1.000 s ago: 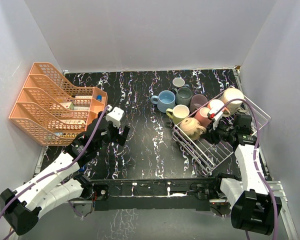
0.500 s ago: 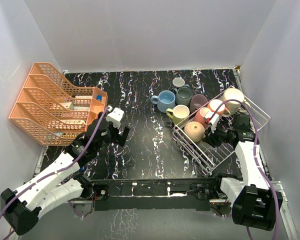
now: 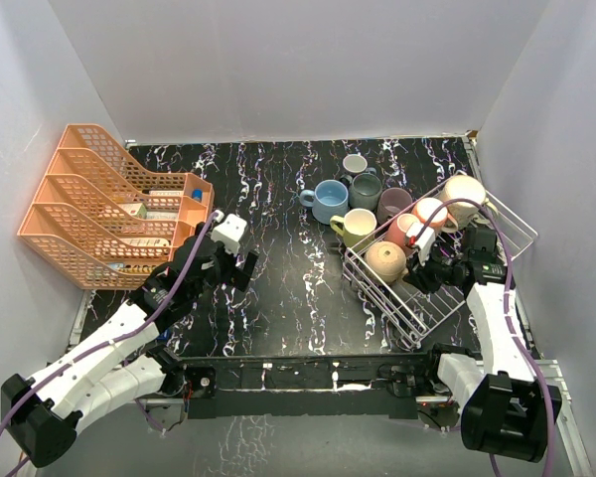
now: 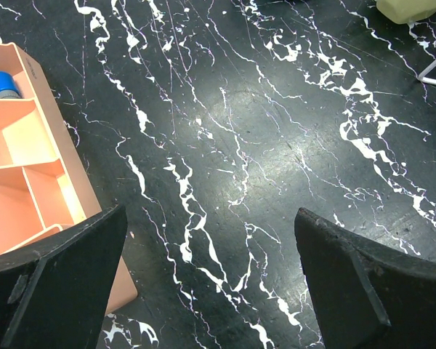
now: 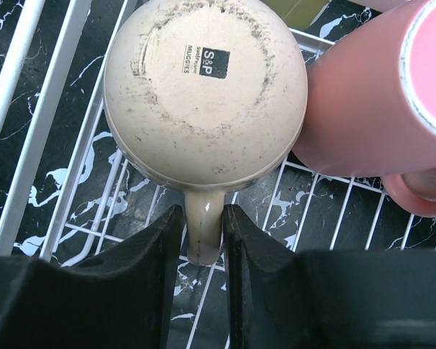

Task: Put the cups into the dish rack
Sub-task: Turn the cup upside down in the dish rack.

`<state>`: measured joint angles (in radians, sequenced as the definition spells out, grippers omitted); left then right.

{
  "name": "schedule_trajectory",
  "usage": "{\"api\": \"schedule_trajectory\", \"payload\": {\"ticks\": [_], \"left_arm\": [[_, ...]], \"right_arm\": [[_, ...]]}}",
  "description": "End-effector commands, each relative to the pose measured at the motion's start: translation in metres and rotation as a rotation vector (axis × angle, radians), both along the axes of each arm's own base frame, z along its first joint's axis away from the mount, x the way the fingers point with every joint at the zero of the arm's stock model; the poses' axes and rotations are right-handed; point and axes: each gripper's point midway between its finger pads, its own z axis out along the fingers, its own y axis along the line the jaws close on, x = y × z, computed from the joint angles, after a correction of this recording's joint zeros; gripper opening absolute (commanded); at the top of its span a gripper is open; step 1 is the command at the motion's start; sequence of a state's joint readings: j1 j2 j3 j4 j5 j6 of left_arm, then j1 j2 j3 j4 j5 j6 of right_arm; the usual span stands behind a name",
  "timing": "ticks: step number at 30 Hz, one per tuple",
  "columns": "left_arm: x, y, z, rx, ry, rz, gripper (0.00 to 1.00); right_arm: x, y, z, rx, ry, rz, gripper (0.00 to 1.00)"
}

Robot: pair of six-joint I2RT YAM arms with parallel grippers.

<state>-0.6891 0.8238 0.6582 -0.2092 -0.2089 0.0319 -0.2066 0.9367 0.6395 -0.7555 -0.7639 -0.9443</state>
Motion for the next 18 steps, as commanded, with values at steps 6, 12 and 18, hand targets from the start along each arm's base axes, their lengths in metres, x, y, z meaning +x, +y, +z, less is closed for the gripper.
{"api": "schedule_trajectory", "payload": {"ticks": [6, 12, 18], "left_arm": [[0.002, 0.0, 0.0, 0.004, -0.005, -0.002, 0.96], [0.002, 0.0, -0.001, 0.007, -0.001, -0.002, 0.96], [0.002, 0.0, -0.003, 0.011, 0.004, -0.001, 0.96]], "right_arm": [[0.015, 0.009, 0.024, 0.058, -0.058, -0.001, 0.2], [0.021, 0.017, 0.026, 0.075, -0.053, 0.016, 0.16], [0.031, 0.015, 0.027, 0.055, -0.093, 0.002, 0.17]]}}
